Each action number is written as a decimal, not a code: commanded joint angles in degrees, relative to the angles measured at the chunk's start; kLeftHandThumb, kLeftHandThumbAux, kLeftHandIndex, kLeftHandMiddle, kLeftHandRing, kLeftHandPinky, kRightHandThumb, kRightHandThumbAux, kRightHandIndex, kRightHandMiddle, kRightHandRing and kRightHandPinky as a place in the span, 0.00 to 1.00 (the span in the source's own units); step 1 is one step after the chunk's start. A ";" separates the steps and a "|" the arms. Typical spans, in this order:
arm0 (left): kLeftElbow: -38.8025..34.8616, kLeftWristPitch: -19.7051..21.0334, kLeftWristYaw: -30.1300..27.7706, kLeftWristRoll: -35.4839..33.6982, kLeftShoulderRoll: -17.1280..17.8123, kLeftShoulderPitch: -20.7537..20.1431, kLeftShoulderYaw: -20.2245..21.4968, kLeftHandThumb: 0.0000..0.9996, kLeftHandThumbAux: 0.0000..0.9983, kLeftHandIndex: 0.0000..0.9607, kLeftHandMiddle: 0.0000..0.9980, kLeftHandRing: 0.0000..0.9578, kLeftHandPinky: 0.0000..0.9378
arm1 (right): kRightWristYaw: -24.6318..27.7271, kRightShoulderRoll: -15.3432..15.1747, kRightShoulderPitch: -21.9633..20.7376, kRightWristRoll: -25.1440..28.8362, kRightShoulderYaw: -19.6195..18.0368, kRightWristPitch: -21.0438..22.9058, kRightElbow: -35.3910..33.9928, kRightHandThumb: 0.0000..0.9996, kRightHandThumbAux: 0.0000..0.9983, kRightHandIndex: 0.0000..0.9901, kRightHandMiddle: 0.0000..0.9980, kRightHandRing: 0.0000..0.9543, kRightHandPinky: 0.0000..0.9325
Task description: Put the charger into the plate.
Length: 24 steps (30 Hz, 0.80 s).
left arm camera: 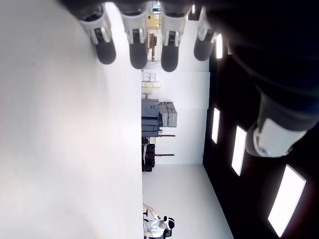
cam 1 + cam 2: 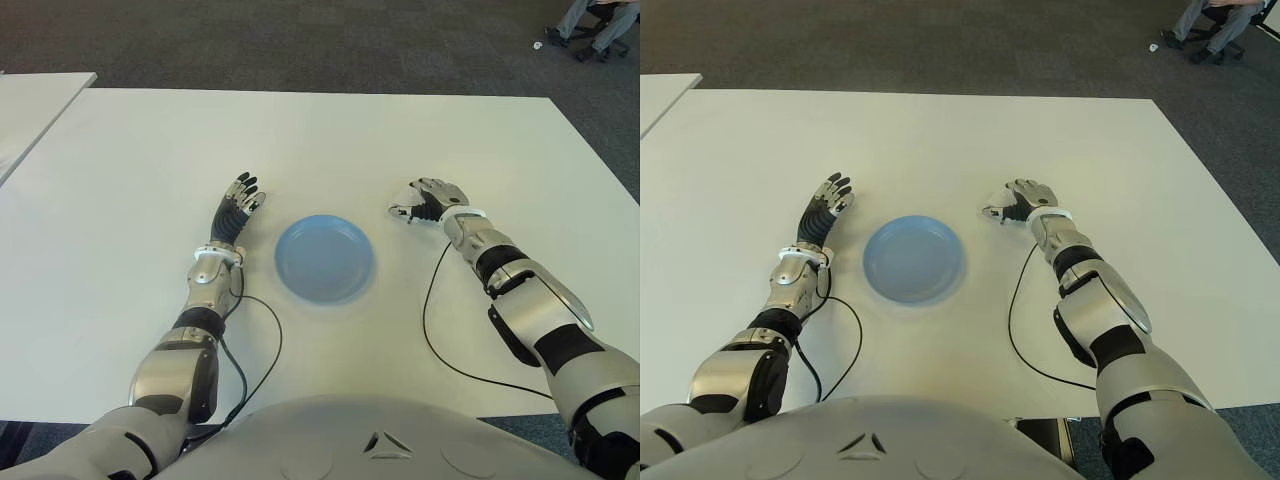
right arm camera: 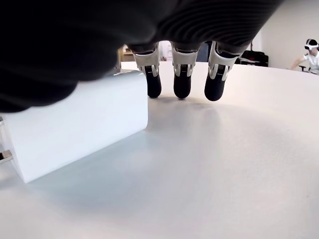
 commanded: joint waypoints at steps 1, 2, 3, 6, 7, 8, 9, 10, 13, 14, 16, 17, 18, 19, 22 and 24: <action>3.30 3.75 -0.64 0.44 -0.86 3.83 -0.13 0.00 0.54 0.00 0.12 0.11 0.08 | 1.77 1.08 1.84 -0.50 0.46 -1.38 0.40 0.39 0.15 0.00 0.00 0.00 0.00; 3.30 3.73 -0.64 0.43 -0.89 3.82 -0.13 0.00 0.54 0.00 0.12 0.11 0.08 | 1.66 1.07 1.84 -0.44 0.38 -1.39 0.38 0.39 0.15 0.00 0.00 0.00 0.00; 3.28 3.70 -0.68 0.40 -0.91 3.83 -0.12 0.00 0.54 0.00 0.12 0.11 0.08 | 1.38 1.00 1.77 -0.31 0.22 -1.50 0.27 0.39 0.16 0.00 0.00 0.00 0.00; 3.30 3.67 -0.68 0.42 -0.95 3.75 -0.12 0.00 0.54 0.00 0.12 0.11 0.07 | 0.21 0.80 1.62 0.02 -0.28 -1.90 0.01 0.38 0.19 0.02 0.02 0.01 0.04; 3.32 3.67 -0.66 0.43 -0.95 3.72 -0.13 0.00 0.54 0.00 0.12 0.11 0.07 | -0.03 0.77 1.61 0.05 -0.37 -1.99 -0.01 0.37 0.21 0.03 0.03 0.03 0.07; 3.34 3.67 -0.65 0.45 -0.95 3.70 -0.14 0.00 0.54 0.00 0.12 0.11 0.07 | -0.51 0.75 1.64 0.11 -0.50 -2.11 -0.04 0.37 0.21 0.04 0.03 0.03 0.07; 3.35 3.66 -0.65 0.46 -0.94 3.69 -0.15 0.00 0.54 0.00 0.13 0.11 0.07 | -0.79 0.75 1.66 0.12 -0.58 -2.18 -0.04 0.38 0.22 0.08 0.08 0.08 0.13; 3.36 3.65 -0.66 0.46 -0.94 3.69 -0.15 0.00 0.54 0.00 0.13 0.11 0.07 | -1.86 0.73 1.75 0.13 -0.73 -2.34 -0.12 0.38 0.23 0.10 0.10 0.11 0.17; 3.52 3.65 -0.63 0.50 -0.99 3.56 -0.17 0.00 0.54 0.00 0.13 0.11 0.07 | -4.67 0.73 1.95 0.42 -1.44 -2.62 -0.08 0.51 0.32 0.19 0.26 0.31 0.41; 3.54 3.64 -0.64 0.51 -0.99 3.54 -0.17 0.00 0.53 0.00 0.13 0.11 0.07 | -5.40 0.78 2.02 0.60 -1.75 -2.61 -0.01 0.56 0.35 0.25 0.33 0.38 0.47; 3.62 3.64 -0.56 0.55 -1.09 3.46 -0.21 0.00 0.53 0.00 0.13 0.11 0.07 | -6.59 0.96 2.17 1.06 -2.48 -2.39 0.22 0.71 0.49 0.36 0.46 0.56 0.64; 3.64 3.65 -0.53 0.56 -1.13 3.44 -0.21 0.00 0.53 0.00 0.13 0.11 0.07 | -7.13 1.10 2.20 1.39 -2.96 -2.19 0.37 0.74 0.53 0.37 0.47 0.59 0.66; 3.71 3.67 -0.49 0.57 -1.17 3.38 -0.22 0.00 0.53 0.00 0.13 0.12 0.07 | -7.53 1.21 2.20 1.60 -3.31 -2.07 0.51 0.78 0.58 0.38 0.48 0.63 0.68; 3.75 3.68 -0.48 0.54 -1.20 3.34 -0.20 0.00 0.53 0.00 0.13 0.12 0.07 | -8.60 1.40 2.30 1.93 -3.81 -1.75 0.55 0.80 0.61 0.39 0.49 0.66 0.70; 3.92 3.71 -0.44 0.53 -1.27 3.21 -0.16 0.00 0.53 0.00 0.13 0.12 0.06 | -10.63 1.78 2.40 2.20 -4.57 -1.22 0.67 0.84 0.66 0.41 0.51 0.73 0.76; 3.99 3.70 -0.40 0.52 -1.29 3.16 -0.14 0.00 0.53 0.00 0.14 0.12 0.06 | -11.57 2.10 2.26 1.92 -4.63 -0.89 0.52 0.84 0.67 0.41 0.52 0.77 0.80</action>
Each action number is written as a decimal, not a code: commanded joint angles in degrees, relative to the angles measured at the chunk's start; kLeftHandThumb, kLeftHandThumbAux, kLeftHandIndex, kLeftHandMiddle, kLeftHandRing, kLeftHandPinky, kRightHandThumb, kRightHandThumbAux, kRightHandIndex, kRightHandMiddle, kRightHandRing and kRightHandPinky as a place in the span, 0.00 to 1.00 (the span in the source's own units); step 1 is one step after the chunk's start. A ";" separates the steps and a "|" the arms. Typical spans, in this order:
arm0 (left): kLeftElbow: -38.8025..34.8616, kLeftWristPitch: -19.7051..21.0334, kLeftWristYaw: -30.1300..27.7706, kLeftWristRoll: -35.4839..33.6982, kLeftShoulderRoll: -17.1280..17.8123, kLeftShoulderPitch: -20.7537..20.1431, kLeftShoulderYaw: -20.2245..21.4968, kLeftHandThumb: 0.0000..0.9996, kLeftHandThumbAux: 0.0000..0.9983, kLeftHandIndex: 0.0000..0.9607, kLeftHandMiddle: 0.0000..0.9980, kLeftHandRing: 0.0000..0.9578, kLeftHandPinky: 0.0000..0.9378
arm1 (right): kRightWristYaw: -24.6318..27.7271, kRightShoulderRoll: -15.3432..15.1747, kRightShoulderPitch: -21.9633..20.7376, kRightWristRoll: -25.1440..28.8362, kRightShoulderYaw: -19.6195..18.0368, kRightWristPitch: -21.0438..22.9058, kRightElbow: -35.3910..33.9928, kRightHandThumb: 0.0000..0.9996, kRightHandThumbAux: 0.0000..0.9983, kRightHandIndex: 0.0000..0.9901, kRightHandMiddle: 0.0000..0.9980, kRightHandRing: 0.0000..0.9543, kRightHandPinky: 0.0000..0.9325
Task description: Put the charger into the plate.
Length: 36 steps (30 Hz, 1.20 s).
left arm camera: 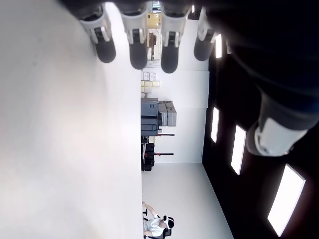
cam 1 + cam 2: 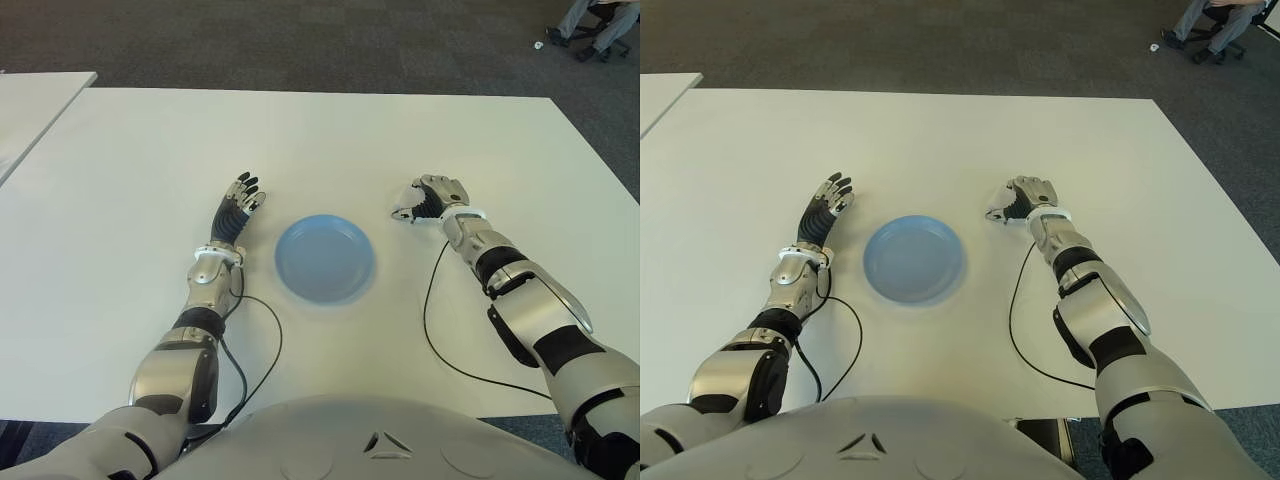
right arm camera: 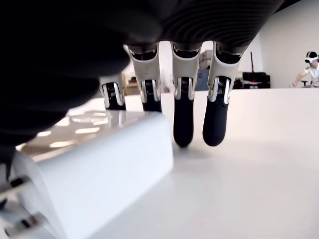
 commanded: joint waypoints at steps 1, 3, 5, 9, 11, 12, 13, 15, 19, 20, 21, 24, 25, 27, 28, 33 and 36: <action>3.93 3.88 -0.23 0.51 -1.07 3.21 -0.08 0.00 0.53 0.00 0.14 0.12 0.06 | -2.00 1.17 1.52 -0.25 -0.14 0.93 0.29 0.85 0.67 0.41 0.52 0.79 0.82; 4.18 3.94 -0.05 0.50 -1.15 3.02 -0.02 0.00 0.54 0.00 0.14 0.12 0.07 | -3.49 1.11 1.43 -0.98 0.28 1.07 -0.17 0.85 0.67 0.41 0.52 0.81 0.85; 4.42 4.00 0.11 0.51 -1.21 2.84 0.02 0.00 0.54 0.00 0.14 0.12 0.07 | -4.63 0.93 1.33 -1.63 0.71 1.08 -0.27 0.85 0.68 0.40 0.53 0.83 0.86; 4.86 3.99 0.43 0.62 -1.31 2.55 0.05 0.00 0.54 0.00 0.14 0.13 0.08 | -5.93 0.44 0.83 -2.90 1.51 1.12 -0.46 0.85 0.68 0.40 0.53 0.85 0.87; 5.06 3.98 0.58 0.69 -1.35 2.41 0.06 0.00 0.54 0.00 0.14 0.13 0.08 | -6.28 0.25 0.52 -3.28 1.79 1.16 -0.56 0.85 0.68 0.40 0.53 0.85 0.87; 5.16 3.96 0.63 0.72 -1.36 2.34 0.07 0.00 0.54 0.00 0.14 0.13 0.08 | -6.37 0.20 0.39 -3.40 1.87 1.20 -0.59 0.85 0.68 0.40 0.53 0.86 0.87; 5.26 3.97 0.75 0.77 -1.37 2.26 0.08 0.00 0.54 0.01 0.14 0.13 0.08 | -6.51 0.09 0.16 -3.50 1.90 1.26 -0.84 0.85 0.68 0.40 0.53 0.86 0.87; 5.43 3.98 0.91 0.82 -1.39 2.15 0.11 0.00 0.54 0.01 0.15 0.13 0.08 | -6.71 -0.06 -0.13 -3.53 1.87 1.30 -1.30 0.85 0.68 0.40 0.53 0.86 0.87; 5.85 4.23 1.20 0.89 -1.40 1.77 0.13 0.00 0.54 0.02 0.15 0.13 0.09 | -6.63 -0.31 -0.30 -2.88 1.20 0.97 -2.95 0.85 0.68 0.40 0.53 0.87 0.88; 5.98 4.32 1.28 0.90 -1.40 1.66 0.14 0.00 0.54 0.02 0.15 0.13 0.09 | -6.45 -0.41 -0.26 -2.62 0.93 0.87 -3.66 0.85 0.68 0.40 0.53 0.87 0.88; 6.07 4.35 1.33 0.91 -1.40 1.59 0.14 0.00 0.54 0.02 0.15 0.13 0.09 | -6.31 -0.48 -0.21 -2.47 0.77 0.83 -4.13 0.85 0.68 0.40 0.54 0.87 0.88; 6.26 4.34 1.43 0.93 -1.40 1.47 0.14 0.00 0.55 0.02 0.15 0.13 0.09 | -5.96 -0.68 0.04 -2.21 0.42 0.85 -5.31 0.85 0.68 0.40 0.54 0.88 0.89; 6.34 4.33 1.48 0.97 -1.40 1.42 0.11 0.00 0.55 0.02 0.15 0.13 0.09 | -5.87 -0.77 0.13 -2.01 0.19 0.55 -5.68 0.85 0.68 0.40 0.54 0.88 0.89; 6.53 4.35 1.62 1.07 -1.41 1.25 0.05 0.00 0.55 0.02 0.14 0.13 0.09 | -5.68 -0.92 0.24 -1.74 -0.16 0.05 -6.21 0.85 0.68 0.40 0.54 0.88 0.89; 6.59 4.30 1.70 1.17 -1.41 1.21 -0.02 0.00 0.54 0.02 0.14 0.13 0.08 | -5.35 -1.10 0.29 -1.43 -0.49 -0.47 -7.09 0.85 0.68 0.41 0.54 0.88 0.90; 6.77 4.12 1.84 1.39 -1.41 1.07 -0.21 0.00 0.54 0.02 0.14 0.13 0.08 | -3.27 -1.96 0.89 -0.24 -2.25 -1.95 -13.18 0.85 0.68 0.41 0.54 0.89 0.90; 6.84 4.11 1.94 1.45 -1.43 1.01 -0.25 0.00 0.54 0.02 0.14 0.13 0.09 | -1.76 -2.53 1.87 0.24 -3.46 -2.08 -17.73 0.85 0.68 0.41 0.54 0.90 0.91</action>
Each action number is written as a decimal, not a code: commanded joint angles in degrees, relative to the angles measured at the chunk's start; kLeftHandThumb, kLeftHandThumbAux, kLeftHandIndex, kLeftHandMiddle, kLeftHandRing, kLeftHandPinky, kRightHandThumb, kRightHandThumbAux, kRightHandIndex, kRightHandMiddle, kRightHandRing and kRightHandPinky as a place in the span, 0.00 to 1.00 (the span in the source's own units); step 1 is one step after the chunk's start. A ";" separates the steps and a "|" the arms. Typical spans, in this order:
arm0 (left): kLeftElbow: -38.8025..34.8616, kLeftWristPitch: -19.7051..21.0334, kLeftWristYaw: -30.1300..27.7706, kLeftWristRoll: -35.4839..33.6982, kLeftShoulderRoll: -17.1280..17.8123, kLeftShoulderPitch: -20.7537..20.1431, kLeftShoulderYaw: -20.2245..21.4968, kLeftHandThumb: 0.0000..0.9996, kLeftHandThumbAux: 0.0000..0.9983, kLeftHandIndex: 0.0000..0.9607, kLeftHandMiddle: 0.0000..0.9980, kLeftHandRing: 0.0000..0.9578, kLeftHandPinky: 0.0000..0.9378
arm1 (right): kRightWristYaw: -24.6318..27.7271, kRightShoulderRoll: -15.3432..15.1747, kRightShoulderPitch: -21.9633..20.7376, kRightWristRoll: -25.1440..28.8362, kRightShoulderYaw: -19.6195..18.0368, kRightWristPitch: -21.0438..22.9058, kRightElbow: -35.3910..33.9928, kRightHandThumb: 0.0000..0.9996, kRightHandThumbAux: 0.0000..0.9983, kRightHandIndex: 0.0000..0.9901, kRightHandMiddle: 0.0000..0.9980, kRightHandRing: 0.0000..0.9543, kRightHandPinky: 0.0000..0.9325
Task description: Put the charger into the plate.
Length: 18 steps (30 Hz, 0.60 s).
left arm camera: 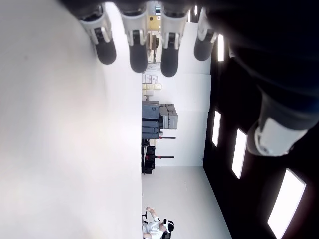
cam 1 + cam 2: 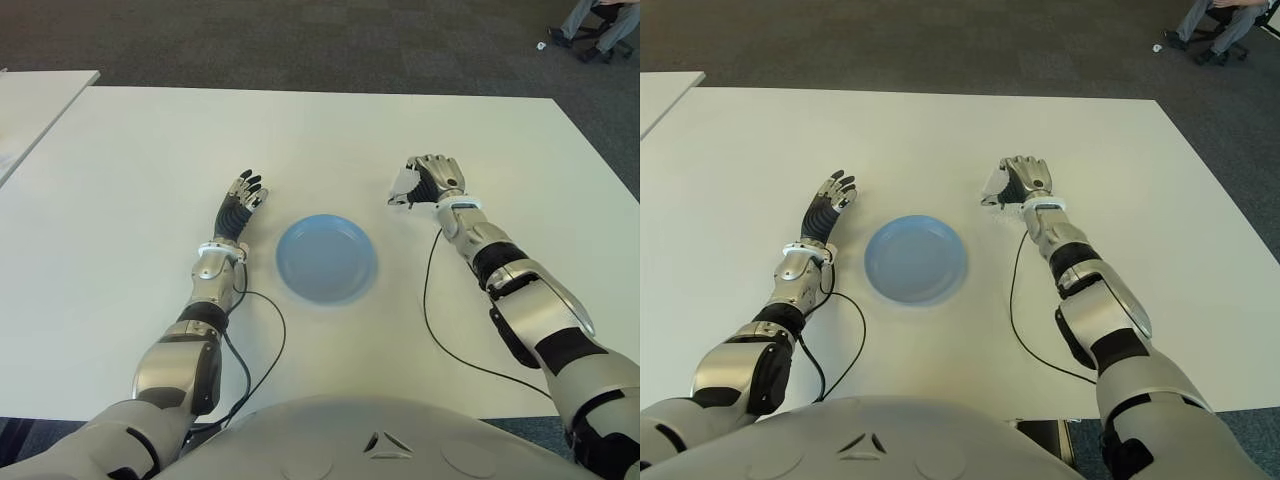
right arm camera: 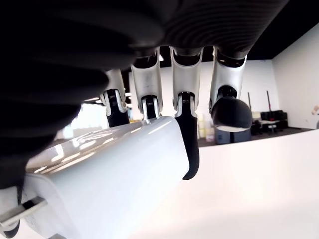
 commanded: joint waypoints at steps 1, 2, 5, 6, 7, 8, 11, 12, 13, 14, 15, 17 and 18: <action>4.13 4.17 0.95 1.32 -0.96 3.21 -0.46 0.00 0.54 0.01 0.14 0.13 0.09 | 2.54 -0.99 1.52 1.72 -2.13 -1.02 -7.24 0.85 0.68 0.41 0.54 0.90 0.91; 4.14 4.15 1.03 1.37 -0.96 3.20 -0.49 0.00 0.54 0.01 0.14 0.13 0.09 | 2.98 -1.18 1.98 1.96 -2.60 -1.23 -8.87 0.86 0.68 0.41 0.54 0.90 0.92; 4.26 4.07 1.32 1.54 -0.98 3.15 -0.59 0.00 0.54 0.01 0.14 0.13 0.08 | 4.02 -1.43 3.24 2.46 -3.73 -1.60 -13.02 0.86 0.68 0.41 0.55 0.90 0.92; 4.33 4.05 1.52 1.65 -0.99 3.11 -0.65 0.00 0.54 0.01 0.14 0.13 0.08 | 4.52 -1.37 4.00 2.95 -4.36 -2.07 -15.86 0.86 0.68 0.41 0.54 0.91 0.92; 4.37 4.04 1.68 1.74 -1.00 3.08 -0.69 0.00 0.54 0.01 0.14 0.13 0.08 | 4.97 -1.33 4.60 3.29 -4.84 -2.33 -18.03 0.86 0.68 0.41 0.54 0.91 0.92; 4.42 4.03 1.83 1.84 -1.01 3.04 -0.72 0.00 0.54 0.01 0.14 0.13 0.08 | 6.34 -1.22 5.65 3.90 -5.39 -2.17 -22.15 0.86 0.68 0.41 0.54 0.91 0.91; 4.51 4.00 2.01 1.93 -1.00 2.98 -0.77 0.00 0.54 0.01 0.15 0.13 0.09 | 9.80 -1.02 7.87 4.78 -6.56 -1.02 -29.93 0.86 0.68 0.41 0.54 0.91 0.91; 4.55 4.00 2.05 1.94 -1.01 2.95 -0.78 0.00 0.54 0.01 0.15 0.13 0.09 | 11.10 -0.95 8.74 5.13 -6.84 -0.73 -32.73 0.86 0.68 0.41 0.54 0.91 0.91; 4.59 3.99 2.09 1.95 -1.01 2.93 -0.78 0.00 0.54 0.02 0.15 0.13 0.09 | 12.14 -0.89 9.45 5.34 -7.10 -0.42 -34.89 0.86 0.68 0.40 0.54 0.91 0.91; 4.62 4.05 2.06 1.92 -1.02 2.89 -0.75 0.00 0.54 0.02 0.15 0.13 0.09 | 13.45 -0.72 10.61 5.54 -7.26 0.05 -38.28 0.86 0.68 0.40 0.54 0.91 0.91; 4.69 4.13 2.06 1.91 -1.02 2.81 -0.72 0.00 0.54 0.02 0.15 0.13 0.09 | 14.47 -0.55 11.45 5.62 -7.46 0.46 -40.66 0.86 0.68 0.40 0.54 0.91 0.91; 4.80 4.45 1.73 1.66 -1.05 2.65 -0.53 0.00 0.53 0.02 0.15 0.13 0.08 | 16.52 -0.31 13.16 6.10 -7.81 0.81 -44.91 0.86 0.68 0.40 0.54 0.91 0.91; 4.84 4.64 1.50 1.49 -1.06 2.59 -0.41 0.00 0.53 0.02 0.15 0.13 0.07 | 17.77 -0.21 14.18 6.61 -7.97 0.85 -47.19 0.86 0.68 0.40 0.54 0.91 0.91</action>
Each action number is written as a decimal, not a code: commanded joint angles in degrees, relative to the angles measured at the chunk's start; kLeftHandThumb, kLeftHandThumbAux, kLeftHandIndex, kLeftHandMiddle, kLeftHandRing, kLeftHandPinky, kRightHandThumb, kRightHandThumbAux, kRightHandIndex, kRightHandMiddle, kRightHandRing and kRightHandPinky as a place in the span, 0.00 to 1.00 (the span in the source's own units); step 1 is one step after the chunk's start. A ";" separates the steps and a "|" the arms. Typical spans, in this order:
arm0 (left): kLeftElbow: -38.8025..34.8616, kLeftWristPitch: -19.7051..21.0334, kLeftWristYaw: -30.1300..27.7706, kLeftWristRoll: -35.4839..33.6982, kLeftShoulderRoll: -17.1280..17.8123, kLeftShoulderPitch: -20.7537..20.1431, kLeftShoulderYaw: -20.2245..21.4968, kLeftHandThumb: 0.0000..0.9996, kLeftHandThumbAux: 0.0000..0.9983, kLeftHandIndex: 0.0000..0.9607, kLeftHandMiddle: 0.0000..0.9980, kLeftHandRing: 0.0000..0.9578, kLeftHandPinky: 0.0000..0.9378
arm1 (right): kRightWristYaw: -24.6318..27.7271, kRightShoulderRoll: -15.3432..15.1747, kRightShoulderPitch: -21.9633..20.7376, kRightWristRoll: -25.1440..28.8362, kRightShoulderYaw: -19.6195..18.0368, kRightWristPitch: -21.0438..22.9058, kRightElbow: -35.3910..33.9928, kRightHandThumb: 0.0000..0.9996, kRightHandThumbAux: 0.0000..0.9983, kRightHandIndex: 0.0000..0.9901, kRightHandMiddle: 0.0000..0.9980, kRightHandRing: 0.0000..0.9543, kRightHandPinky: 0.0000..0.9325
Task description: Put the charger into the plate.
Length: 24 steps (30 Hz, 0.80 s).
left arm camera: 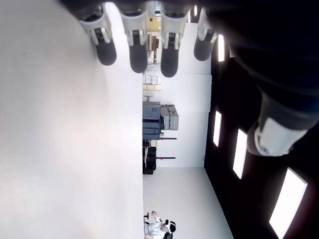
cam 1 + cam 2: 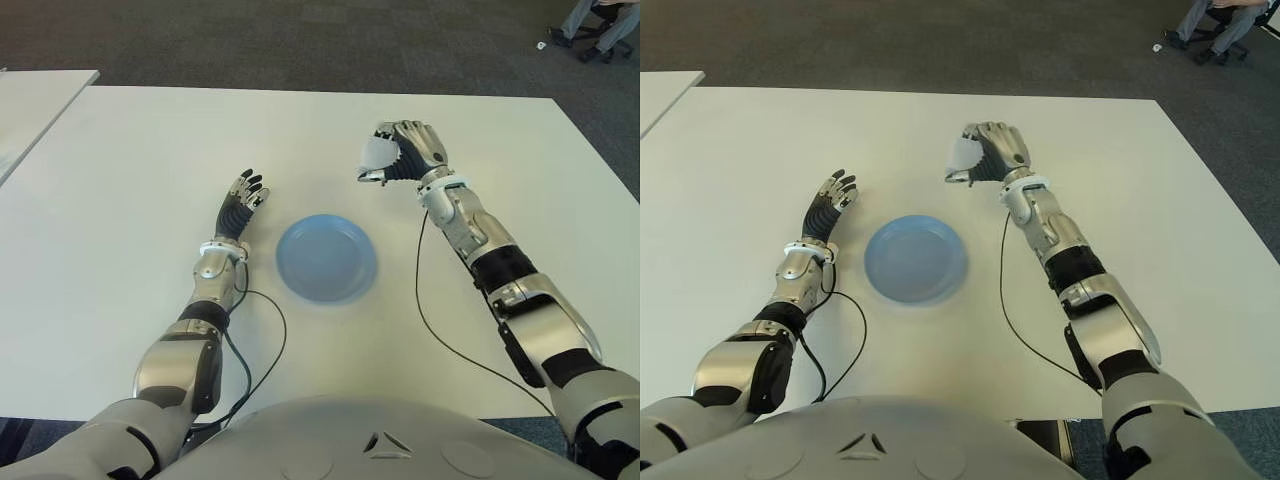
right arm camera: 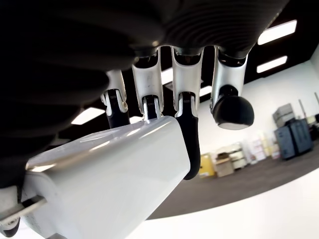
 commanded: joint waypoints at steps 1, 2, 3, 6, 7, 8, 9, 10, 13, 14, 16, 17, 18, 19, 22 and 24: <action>4.40 5.20 0.12 0.59 -1.00 3.53 0.01 0.00 0.53 0.02 0.15 0.13 0.07 | 6.50 0.80 5.60 2.68 -1.40 1.58 -12.47 0.86 0.68 0.40 0.53 0.91 0.91; 4.46 5.33 -0.10 0.40 -1.00 3.47 0.15 0.00 0.52 0.02 0.15 0.13 0.07 | 7.87 1.00 6.61 3.20 -1.48 1.72 -14.88 0.86 0.68 0.40 0.53 0.91 0.91; 4.50 5.40 -0.25 0.28 -1.01 3.43 0.25 0.00 0.52 0.02 0.15 0.13 0.07 | 8.95 1.18 7.37 3.52 -1.61 1.93 -16.67 0.86 0.68 0.40 0.53 0.91 0.91; 4.80 5.76 -0.56 -0.04 -0.95 3.11 0.58 0.00 0.51 0.01 0.15 0.13 0.05 | 12.47 1.79 9.10 4.68 -1.76 2.56 -21.64 0.86 0.68 0.40 0.53 0.91 0.91; 4.88 5.87 -0.62 -0.12 -0.95 3.03 0.69 0.00 0.51 0.01 0.15 0.13 0.05 | 13.64 2.01 9.64 5.08 -1.77 2.74 -23.22 0.86 0.68 0.40 0.53 0.90 0.90; 4.97 6.00 -0.76 -0.27 -0.94 2.95 0.83 0.00 0.50 0.01 0.15 0.13 0.05 | 15.25 2.22 10.22 5.74 -1.65 2.96 -24.99 0.86 0.68 0.40 0.53 0.90 0.90; 5.04 6.08 -0.86 -0.37 -0.94 2.89 0.93 0.00 0.50 0.01 0.15 0.13 0.05 | 16.46 2.40 10.66 6.14 -1.66 3.19 -26.23 0.86 0.68 0.40 0.53 0.90 0.90; 5.12 6.18 -0.96 -0.47 -0.95 2.79 1.03 0.00 0.50 0.01 0.15 0.12 0.05 | 17.62 2.61 10.96 6.49 -1.65 3.49 -27.12 0.86 0.68 0.40 0.53 0.90 0.90; 5.10 6.22 -1.46 -0.88 -1.05 2.70 1.42 0.00 0.50 0.00 0.15 0.12 0.05 | 20.87 3.26 11.66 7.26 -1.63 4.62 -29.11 0.86 0.68 0.41 0.53 0.90 0.89; 5.07 6.21 -1.58 -0.98 -1.11 2.67 1.54 0.00 0.49 0.00 0.15 0.13 0.04 | 21.75 3.40 11.78 7.46 -1.69 4.93 -29.54 0.86 0.68 0.41 0.53 0.90 0.90; 5.04 6.18 -1.80 -1.19 -1.23 2.63 1.79 0.00 0.49 0.00 0.15 0.13 0.02 | 23.20 3.67 12.11 7.78 -1.82 5.46 -30.25 0.86 0.68 0.41 0.53 0.90 0.90; 5.01 6.14 -2.04 -1.43 -1.32 2.63 2.09 0.00 0.49 0.00 0.15 0.13 0.02 | 24.09 3.83 12.56 8.10 -1.70 5.74 -30.71 0.86 0.68 0.41 0.53 0.90 0.90; 4.96 6.09 -2.19 -1.57 -1.43 2.63 2.31 0.00 0.49 0.00 0.16 0.13 0.03 | 24.82 3.91 12.92 8.36 -1.70 5.94 -31.11 0.86 0.68 0.41 0.53 0.90 0.90; 4.92 6.04 -2.37 -1.76 -1.53 2.63 2.54 0.00 0.49 0.00 0.16 0.13 0.03 | 25.28 4.07 13.56 8.49 -1.51 5.98 -31.32 0.86 0.68 0.41 0.53 0.90 0.90; 4.89 5.99 -2.62 -2.03 -1.62 2.63 2.78 0.00 0.48 0.00 0.16 0.14 0.05 | 25.76 4.42 14.53 8.40 -1.34 5.97 -31.48 0.86 0.68 0.41 0.53 0.90 0.91; 4.82 6.00 -2.68 -2.21 -1.71 2.63 2.87 0.00 0.48 0.00 0.17 0.14 0.06 | 25.30 4.70 15.56 7.91 -1.06 5.43 -31.08 0.86 0.68 0.41 0.53 0.90 0.91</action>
